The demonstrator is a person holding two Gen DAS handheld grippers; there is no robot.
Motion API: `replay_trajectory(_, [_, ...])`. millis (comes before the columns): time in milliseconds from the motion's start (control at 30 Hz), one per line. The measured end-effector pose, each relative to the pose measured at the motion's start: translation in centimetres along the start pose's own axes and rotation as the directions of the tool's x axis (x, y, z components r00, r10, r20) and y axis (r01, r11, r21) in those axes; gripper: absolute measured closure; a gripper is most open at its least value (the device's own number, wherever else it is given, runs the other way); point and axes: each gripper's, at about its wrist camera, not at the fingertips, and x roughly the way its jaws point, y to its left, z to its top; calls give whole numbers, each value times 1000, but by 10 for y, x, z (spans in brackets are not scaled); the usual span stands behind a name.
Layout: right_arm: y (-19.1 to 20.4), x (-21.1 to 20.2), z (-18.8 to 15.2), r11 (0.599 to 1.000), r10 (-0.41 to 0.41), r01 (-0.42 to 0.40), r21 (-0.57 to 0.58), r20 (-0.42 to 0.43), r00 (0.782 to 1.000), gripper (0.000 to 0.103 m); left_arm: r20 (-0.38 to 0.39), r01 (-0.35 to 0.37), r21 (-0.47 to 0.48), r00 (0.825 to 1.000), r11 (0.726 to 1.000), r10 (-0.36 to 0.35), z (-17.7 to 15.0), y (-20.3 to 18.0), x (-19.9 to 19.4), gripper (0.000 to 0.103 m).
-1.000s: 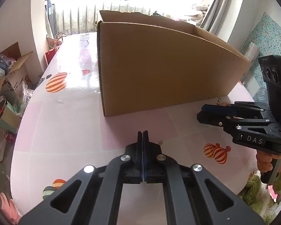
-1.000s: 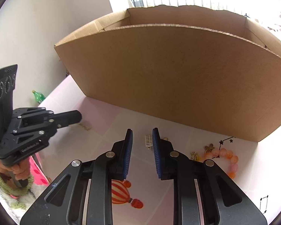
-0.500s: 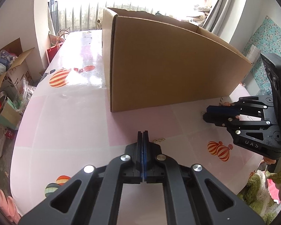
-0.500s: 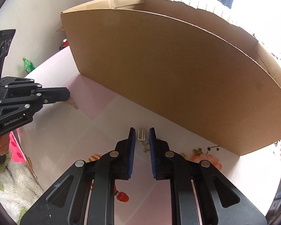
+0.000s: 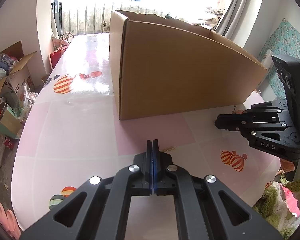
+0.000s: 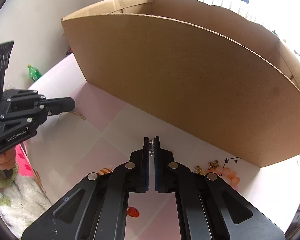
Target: Organize jewelry
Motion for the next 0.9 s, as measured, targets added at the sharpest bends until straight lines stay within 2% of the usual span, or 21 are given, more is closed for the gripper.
replay_trajectory(167, [-16, -12, 0, 991, 70, -75, 108, 46, 996, 101, 33, 15, 13, 999, 1000, -16, 3, -3, -11, 103])
replay_trajectory(333, [-29, -34, 2, 972, 135, -156, 175, 129, 982, 101, 77, 77, 11, 994, 997, -78, 9, -8, -30, 103])
replay_trajectory(467, [-37, -58, 4, 965, 148, -188, 182, 213, 966, 101, 130, 123, 39, 983, 992, -127, 19, -16, -51, 103])
replay_trajectory(567, [-43, -76, 7, 949, 191, -249, 195, 272, 943, 101, 174, 163, 49, 970, 985, -169, 32, -20, -67, 103])
replay_trajectory(733, [-61, -100, 24, 926, 233, -320, 202, 363, 902, 101, 245, 248, 96, 933, 964, -264, 66, -30, -89, 103])
replay_trajectory(800, [-69, -107, 33, 926, 229, -322, 198, 386, 894, 101, 271, 317, 98, 904, 943, -332, 82, -32, -96, 103])
replay_trajectory(833, [-72, -110, 38, 928, 224, -318, 192, 395, 891, 101, 281, 364, 96, 883, 926, -376, 91, -32, -97, 103])
replay_trajectory(900, [-81, -118, 48, 942, 192, -282, 180, 402, 895, 101, 291, 410, 104, 859, 906, -422, 111, -37, -96, 103])
